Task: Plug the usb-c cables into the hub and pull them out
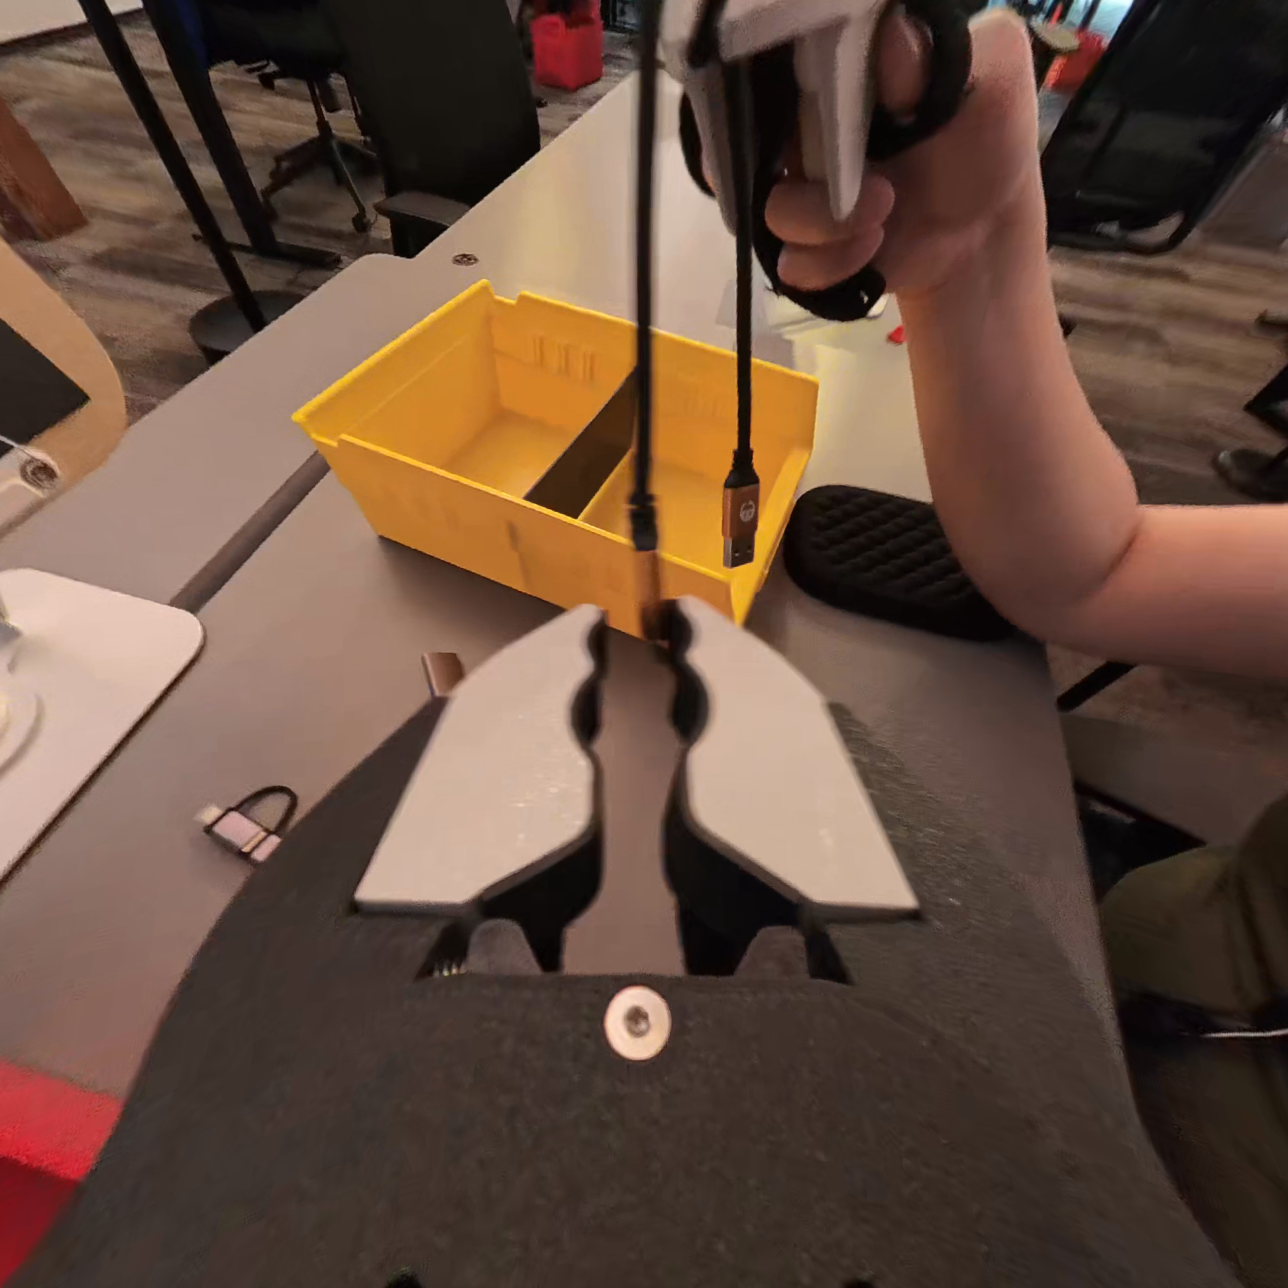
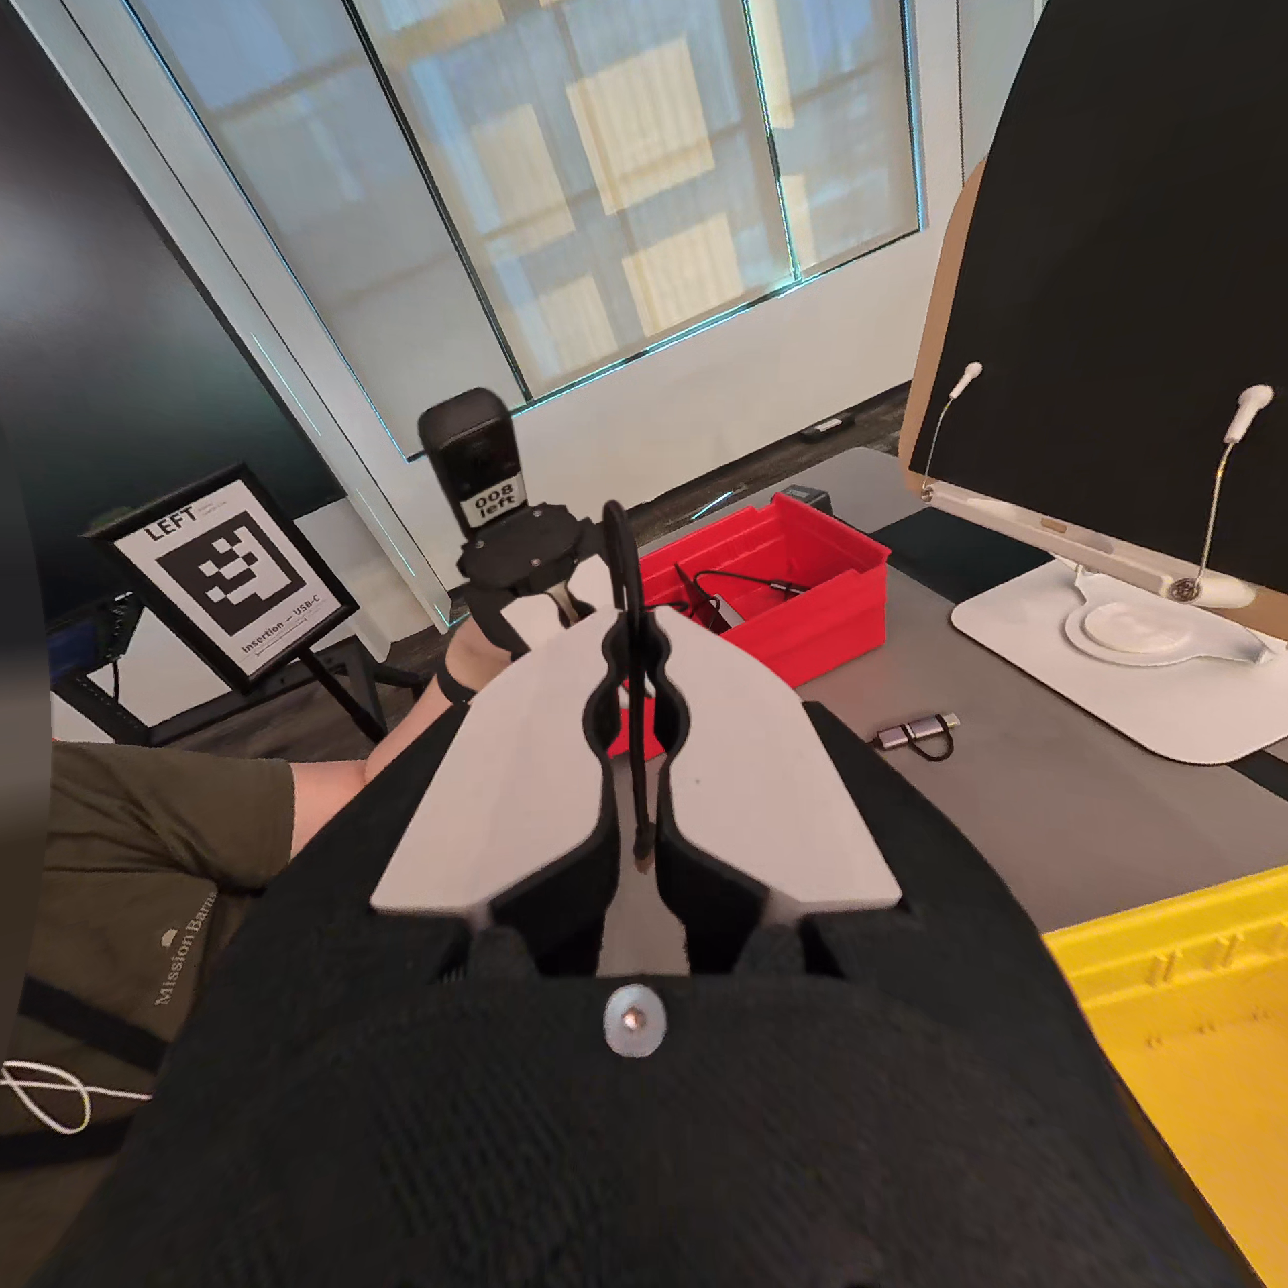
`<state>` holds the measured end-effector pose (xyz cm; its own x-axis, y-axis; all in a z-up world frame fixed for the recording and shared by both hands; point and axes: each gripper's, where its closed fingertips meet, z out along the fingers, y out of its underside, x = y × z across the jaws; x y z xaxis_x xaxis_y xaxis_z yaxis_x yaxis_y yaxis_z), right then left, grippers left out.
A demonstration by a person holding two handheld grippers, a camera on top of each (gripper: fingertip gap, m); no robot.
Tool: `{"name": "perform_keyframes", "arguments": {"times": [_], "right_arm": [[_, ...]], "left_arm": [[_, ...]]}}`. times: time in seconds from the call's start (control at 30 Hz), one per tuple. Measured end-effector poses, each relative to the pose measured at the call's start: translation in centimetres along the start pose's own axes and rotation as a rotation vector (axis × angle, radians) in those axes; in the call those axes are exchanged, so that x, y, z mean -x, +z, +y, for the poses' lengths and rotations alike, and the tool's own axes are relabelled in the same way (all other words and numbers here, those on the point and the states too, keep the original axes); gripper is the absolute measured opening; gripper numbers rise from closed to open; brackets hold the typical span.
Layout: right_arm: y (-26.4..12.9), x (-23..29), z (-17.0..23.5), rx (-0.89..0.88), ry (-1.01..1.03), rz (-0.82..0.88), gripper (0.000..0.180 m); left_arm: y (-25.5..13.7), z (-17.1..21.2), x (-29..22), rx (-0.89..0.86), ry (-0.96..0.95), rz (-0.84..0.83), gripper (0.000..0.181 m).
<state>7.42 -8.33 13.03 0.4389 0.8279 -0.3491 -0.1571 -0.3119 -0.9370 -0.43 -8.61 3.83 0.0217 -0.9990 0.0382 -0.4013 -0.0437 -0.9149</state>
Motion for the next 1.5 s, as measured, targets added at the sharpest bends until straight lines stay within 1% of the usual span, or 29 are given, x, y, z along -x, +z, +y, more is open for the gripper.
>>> {"name": "perform_keyframes", "arguments": {"times": [0.03,0.07,0.13,0.2,0.23,0.27,0.3,0.33,0.37,0.43,0.5,0.53,0.57,0.6,0.63,0.67,0.7,0.73,0.8,0.87,0.93,1.0,1.03,1.13,1.27,1.4,1.5], "right_arm": [[-0.1,0.1,0.0,0.000,-0.009,-0.003,0.004],[-0.2,0.4,-0.1,0.000,-0.028,-0.021,0.004],[-0.4,1.7,0.2,0.027,-0.083,-0.094,0.005],[-1.0,3.9,0.7,0.053,-0.186,-0.198,0.005],[-1.4,5.2,0.8,0.054,-0.244,-0.258,0.011],[-2.0,6.6,1.1,0.049,-0.304,-0.326,0.024],[-2.7,8.0,1.5,0.041,-0.383,-0.399,0.032],[-3.4,9.1,2.0,0.016,-0.474,-0.459,0.042],[-4.2,9.8,2.6,-0.015,-0.563,-0.514,0.048],[-5.8,10.7,3.7,-0.105,-0.682,-0.625,0.047],[-7.2,10.6,3.4,-0.236,-0.685,-0.701,0.044],[-7.7,10.1,2.7,-0.305,-0.645,-0.719,0.042],[-7.9,9.3,1.4,-0.378,-0.582,-0.711,0.040],[-7.7,7.9,-0.3,-0.458,-0.506,-0.660,0.039],[-7.0,6.0,-2.2,-0.540,-0.434,-0.547,0.037],[-6.0,4.1,-3.4,-0.600,-0.405,-0.411,0.036],[-4.7,3.2,-3.4,-0.610,-0.465,-0.299,0.035],[-2.9,2.6,-2.6,-0.566,-0.576,-0.178,0.033],[1.3,1.7,0.0,-0.344,-0.844,0.033,0.037],[4.2,2.6,1.7,-0.229,-1.055,0.126,0.044],[6.1,4.9,2.7,-0.227,-1.186,0.113,0.044],[7.4,7.0,3.5,-0.225,-1.255,0.085,0.046],[7.7,8.0,3.7,-0.230,-1.273,0.061,0.046],[8.1,10.2,4.4,-0.223,-1.289,-0.020,0.037],[8.3,10.2,4.9,-0.154,-1.310,-0.009,0.032],[8.3,9.7,5.0,-0.121,-1.337,0.018,0.017],[8.4,9.5,5.0,-0.108,-1.347,0.035,0.015]], "left_arm": [[0.0,-0.1,0.2,-0.005,0.035,-0.027,0.006],[0.0,-0.2,0.1,-0.007,0.058,-0.032,0.006],[-0.6,-0.3,-1.4,0.003,0.055,0.061,0.005],[-1.8,-1.1,-2.8,-0.039,0.023,0.149,0.005],[-2.5,-1.6,-3.5,-0.062,0.001,0.196,0.005],[-3.1,-2.0,-4.2,-0.080,-0.021,0.245,0.005],[-3.6,-2.4,-5.0,-0.093,-0.044,0.295,0.005],[-4.1,-2.6,-5.7,-0.101,-0.068,0.344,0.005],[-4.5,-2.8,-6.4,-0.110,-0.085,0.390,0.005],[-5.2,-2.9,-7.7,-0.114,-0.104,0.491,0.005],[-5.6,-2.9,-8.6,-0.109,-0.131,0.565,0.005],[-5.6,-2.9,-8.8,-0.106,-0.141,0.582,0.005],[-5.6,-2.8,-8.9,-0.099,-0.145,0.592,0.005],[-5.5,-2.8,-9.1,-0.091,-0.146,0.604,0.005],[-5.6,-2.9,-9.4,-0.096,-0.146,0.622,0.005],[-5.7,-3.2,-9.7,-0.108,-0.153,0.644,0.005],[-5.9,-3.4,-9.9,-0.116,-0.163,0.666,0.005],[-6.1,-3.6,-10.1,-0.124,-0.169,0.681,0.005],[-6.8,-4.1,-9.9,-0.160,-0.182,0.694,0.005],[-7.6,-4.6,-9.3,-0.205,-0.202,0.685,0.005],[-8.2,-4.9,-8.3,-0.243,-0.238,0.654,0.005],[-8.7,-4.9,-7.3,-0.262,-0.278,0.630,0.005],[-8.7,-4.7,-6.8,-0.263,-0.293,0.615,0.005],[-8.6,-4.1,-6.0,-0.247,-0.335,0.609,0.005],[-8.3,-3.8,-5.8,-0.240,-0.367,0.628,0.005],[-7.9,-3.7,-5.7,-0.224,-0.367,0.615,0.005],[-7.7,-3.5,-5.6,-0.215,-0.371,0.605,0.005]]}}
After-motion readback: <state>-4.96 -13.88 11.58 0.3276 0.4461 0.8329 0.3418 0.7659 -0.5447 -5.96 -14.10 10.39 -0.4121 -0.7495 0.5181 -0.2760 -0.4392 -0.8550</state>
